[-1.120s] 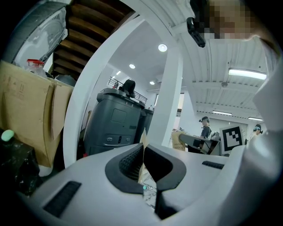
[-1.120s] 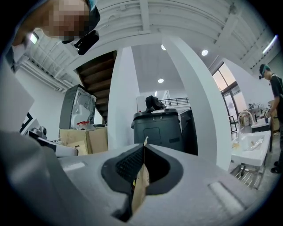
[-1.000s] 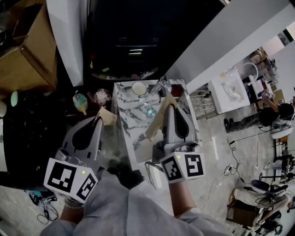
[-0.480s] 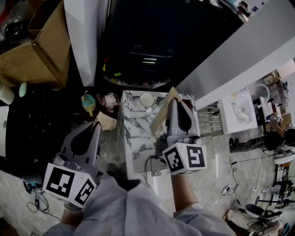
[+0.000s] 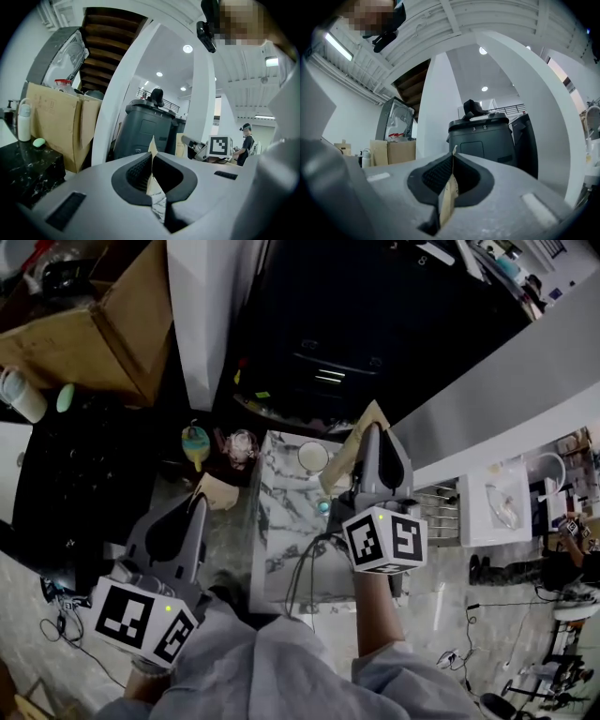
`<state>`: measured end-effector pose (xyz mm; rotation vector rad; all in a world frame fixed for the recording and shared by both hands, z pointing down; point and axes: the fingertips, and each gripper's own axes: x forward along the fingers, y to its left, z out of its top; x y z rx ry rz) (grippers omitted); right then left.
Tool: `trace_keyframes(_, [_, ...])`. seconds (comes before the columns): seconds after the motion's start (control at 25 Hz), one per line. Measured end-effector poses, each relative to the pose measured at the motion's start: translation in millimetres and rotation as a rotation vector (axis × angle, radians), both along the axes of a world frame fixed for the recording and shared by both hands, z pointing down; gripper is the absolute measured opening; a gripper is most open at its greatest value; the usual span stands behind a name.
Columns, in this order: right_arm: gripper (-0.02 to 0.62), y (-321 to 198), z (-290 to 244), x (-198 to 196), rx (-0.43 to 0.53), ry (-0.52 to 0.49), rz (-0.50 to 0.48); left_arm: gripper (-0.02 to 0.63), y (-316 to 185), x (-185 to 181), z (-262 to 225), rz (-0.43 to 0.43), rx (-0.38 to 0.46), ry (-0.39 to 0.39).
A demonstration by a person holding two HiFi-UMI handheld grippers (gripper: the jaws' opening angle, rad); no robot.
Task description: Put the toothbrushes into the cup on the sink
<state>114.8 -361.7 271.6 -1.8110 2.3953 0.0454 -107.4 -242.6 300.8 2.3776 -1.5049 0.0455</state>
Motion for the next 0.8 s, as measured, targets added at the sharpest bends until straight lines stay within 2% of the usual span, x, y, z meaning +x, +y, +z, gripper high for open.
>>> trace_keyframes(0.56, [0.000,-43.6,41.6,6.2,0.058,-0.044,0.002,0.006,13.5,-22.2,11.2,-0.152,-0.033,-0.029])
trace_keyframes(0.8, [0.000,-60.1,72.0,5.9,0.026,-0.042,0.026,0.006,20.4,-31.7,16.8,-0.201,-0.057,-0.042])
